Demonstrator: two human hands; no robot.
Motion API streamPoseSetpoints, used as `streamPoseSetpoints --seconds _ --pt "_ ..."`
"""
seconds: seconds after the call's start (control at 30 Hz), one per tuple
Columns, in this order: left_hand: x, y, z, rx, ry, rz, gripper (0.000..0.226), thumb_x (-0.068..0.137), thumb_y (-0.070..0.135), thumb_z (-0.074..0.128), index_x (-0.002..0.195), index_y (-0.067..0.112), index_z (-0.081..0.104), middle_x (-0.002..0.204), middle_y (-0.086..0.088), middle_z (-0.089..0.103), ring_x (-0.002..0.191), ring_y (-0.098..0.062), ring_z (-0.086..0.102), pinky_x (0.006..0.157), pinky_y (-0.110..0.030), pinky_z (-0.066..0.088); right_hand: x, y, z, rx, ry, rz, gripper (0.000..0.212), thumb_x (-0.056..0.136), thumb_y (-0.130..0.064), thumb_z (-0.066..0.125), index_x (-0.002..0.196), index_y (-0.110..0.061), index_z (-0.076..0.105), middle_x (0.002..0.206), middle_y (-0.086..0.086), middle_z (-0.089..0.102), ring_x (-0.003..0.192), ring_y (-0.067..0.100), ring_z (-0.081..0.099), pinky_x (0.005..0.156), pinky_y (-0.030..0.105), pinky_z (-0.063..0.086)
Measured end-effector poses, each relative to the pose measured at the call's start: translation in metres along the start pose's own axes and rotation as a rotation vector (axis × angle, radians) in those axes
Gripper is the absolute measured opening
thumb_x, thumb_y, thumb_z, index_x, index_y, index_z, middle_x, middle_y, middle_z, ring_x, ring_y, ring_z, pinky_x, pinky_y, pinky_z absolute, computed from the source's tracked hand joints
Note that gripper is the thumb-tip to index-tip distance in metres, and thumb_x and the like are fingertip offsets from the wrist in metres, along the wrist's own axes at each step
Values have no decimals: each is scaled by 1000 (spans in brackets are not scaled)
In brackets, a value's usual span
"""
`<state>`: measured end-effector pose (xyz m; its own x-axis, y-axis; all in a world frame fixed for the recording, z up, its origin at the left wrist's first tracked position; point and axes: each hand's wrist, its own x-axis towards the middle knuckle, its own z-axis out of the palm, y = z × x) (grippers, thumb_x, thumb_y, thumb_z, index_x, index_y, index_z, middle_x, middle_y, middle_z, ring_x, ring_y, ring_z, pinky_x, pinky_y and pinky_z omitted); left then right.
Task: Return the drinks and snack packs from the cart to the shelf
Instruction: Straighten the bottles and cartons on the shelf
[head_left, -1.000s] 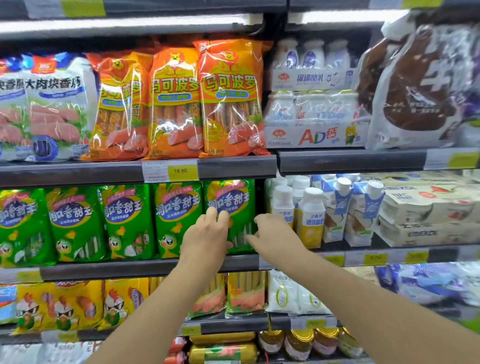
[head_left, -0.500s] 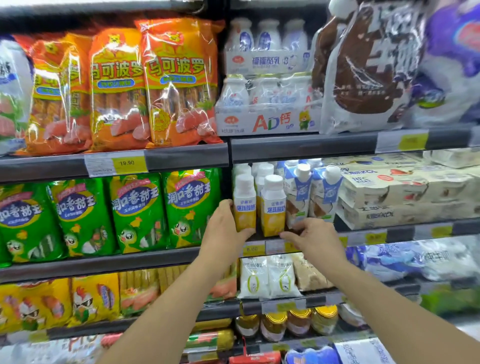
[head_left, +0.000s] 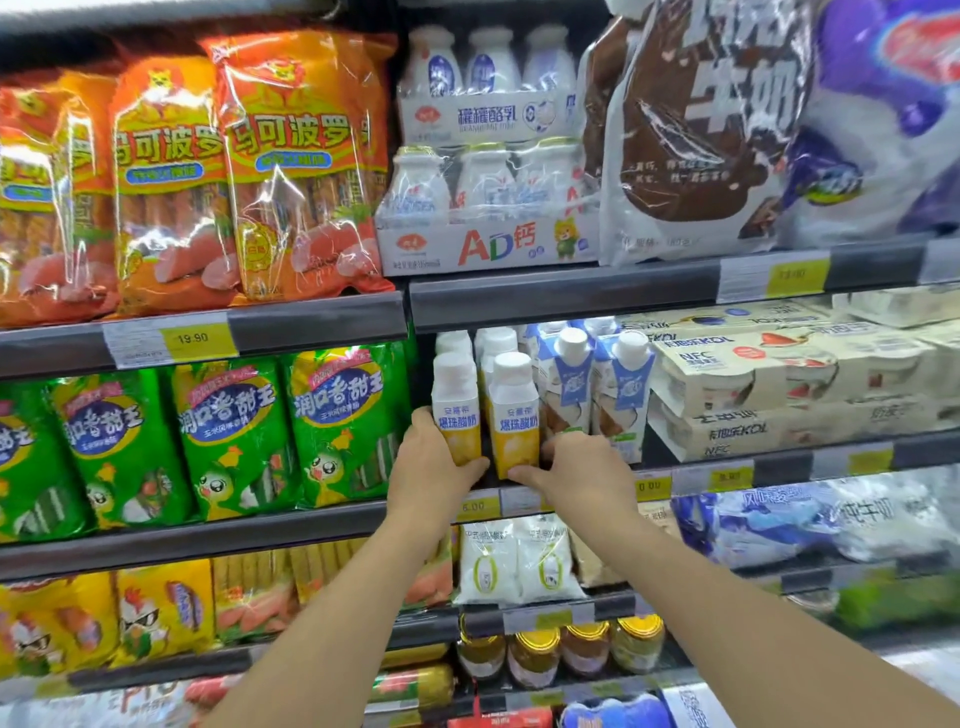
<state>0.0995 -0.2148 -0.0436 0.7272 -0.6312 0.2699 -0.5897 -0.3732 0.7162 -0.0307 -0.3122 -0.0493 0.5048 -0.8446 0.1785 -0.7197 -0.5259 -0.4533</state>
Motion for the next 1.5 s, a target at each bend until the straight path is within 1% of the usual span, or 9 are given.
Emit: streamPoseSetpoints --seconds 0.57,0.8,0.9,1.0,1.07,1.27,1.33,1.4,1.5 --pt "-10 1 -1 -47 5 24 55 76 26 82 113 22 41 106 6 57 92 -12 54 72 -27 43 -1 -3 3 -3 36 8 46 81 -64 65 89 -19 69 83 0 68 84 25 66 70 38 58" --pt "-23 -3 -3 -153 32 -9 78 72 30 86 134 19 39 124 5 50 111 -12 54 91 -32 50 -18 20 -8 210 76 -4 30 82 -54 71 87 -24 71 80 -9 68 81 13 62 70 30 52" --pt "-41 -2 -8 -78 180 182 65 78 30 81 130 19 43 118 6 43 106 -11 53 92 -29 52 -25 50 -22 289 177 58 28 80 -53 74 80 -27 64 72 -15 61 71 8 60 59 22 45" --pt "-49 15 -10 75 309 443 49 79 24 79 118 12 51 107 3 47 89 -9 51 80 -19 48 -27 77 -33 378 228 128 28 79 -50 76 80 -27 61 72 -8 64 68 16 64 63 38 55" --pt "-48 31 -11 110 376 524 45 78 23 79 112 9 53 104 -1 50 87 -13 51 79 -21 48 -28 86 -38 380 218 155 30 79 -50 77 84 -26 58 77 -6 66 72 19 65 68 43 57" --pt "-45 74 0 121 230 567 44 81 28 77 113 11 53 95 6 44 74 -11 47 65 -11 39 -23 99 -41 346 140 169 51 78 -55 74 115 -24 56 93 -4 68 78 21 69 71 43 60" --pt "-36 90 5 89 145 536 50 83 32 75 122 14 49 105 4 49 80 -14 55 72 -15 44 -19 98 -42 300 121 161 64 78 -57 73 127 -22 55 102 -1 70 85 24 70 74 42 60" --pt "-24 103 10 88 93 467 60 83 33 75 131 16 44 124 1 52 100 -19 60 87 -24 47 -14 97 -42 273 97 154 69 77 -59 73 132 -21 54 103 2 72 89 25 71 73 42 61" --pt "-8 117 16 133 35 339 69 81 33 78 135 15 40 134 -2 52 123 -21 52 101 -34 44 -8 96 -45 200 59 156 57 78 -58 72 119 -21 60 92 2 72 86 24 70 72 40 59"
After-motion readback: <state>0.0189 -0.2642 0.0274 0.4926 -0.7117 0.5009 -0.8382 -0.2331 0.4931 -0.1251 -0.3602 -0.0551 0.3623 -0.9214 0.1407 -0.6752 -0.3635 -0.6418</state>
